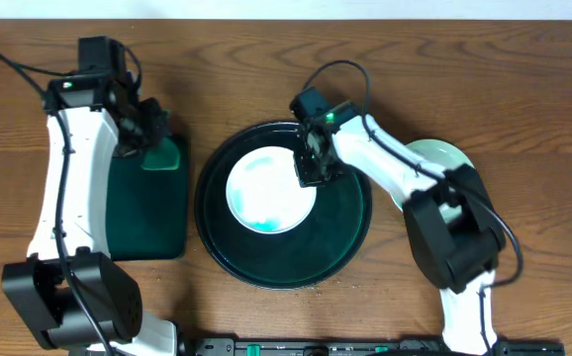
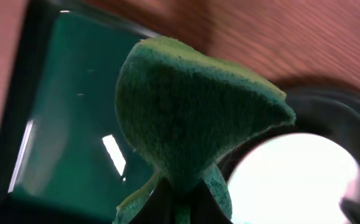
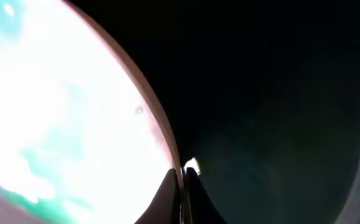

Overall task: Clean dirty plates on tray and stack at the side
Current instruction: 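Retract left gripper with sponge to the dark green tray, then lift the plate with right gripper and place it on the stack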

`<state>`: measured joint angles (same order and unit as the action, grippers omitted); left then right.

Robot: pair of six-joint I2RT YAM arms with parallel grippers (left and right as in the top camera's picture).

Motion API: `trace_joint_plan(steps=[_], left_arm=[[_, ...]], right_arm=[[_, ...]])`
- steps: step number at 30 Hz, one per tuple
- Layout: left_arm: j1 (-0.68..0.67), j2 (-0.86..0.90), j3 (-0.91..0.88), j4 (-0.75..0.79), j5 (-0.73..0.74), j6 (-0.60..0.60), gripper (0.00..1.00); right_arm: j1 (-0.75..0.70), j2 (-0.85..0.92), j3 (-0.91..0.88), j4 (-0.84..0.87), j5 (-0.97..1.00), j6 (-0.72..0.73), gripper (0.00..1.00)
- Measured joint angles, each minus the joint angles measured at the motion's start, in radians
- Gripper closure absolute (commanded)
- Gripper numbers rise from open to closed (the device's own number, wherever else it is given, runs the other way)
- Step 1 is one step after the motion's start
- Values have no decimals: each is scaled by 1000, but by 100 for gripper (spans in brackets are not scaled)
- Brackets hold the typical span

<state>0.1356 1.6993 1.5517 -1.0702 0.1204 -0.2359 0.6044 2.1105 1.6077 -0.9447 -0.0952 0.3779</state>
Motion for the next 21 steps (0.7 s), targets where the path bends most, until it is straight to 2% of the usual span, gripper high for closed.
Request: trace_joint_plan(steps=[9,21], left_arm=[[26,5,0,-5,-16,0,93],[26,5,0,-29,-16,0,93]], right_arm=[[192,-241,1,-42,606,-55,99],[430,-290,1,-87,1193,-106,99]])
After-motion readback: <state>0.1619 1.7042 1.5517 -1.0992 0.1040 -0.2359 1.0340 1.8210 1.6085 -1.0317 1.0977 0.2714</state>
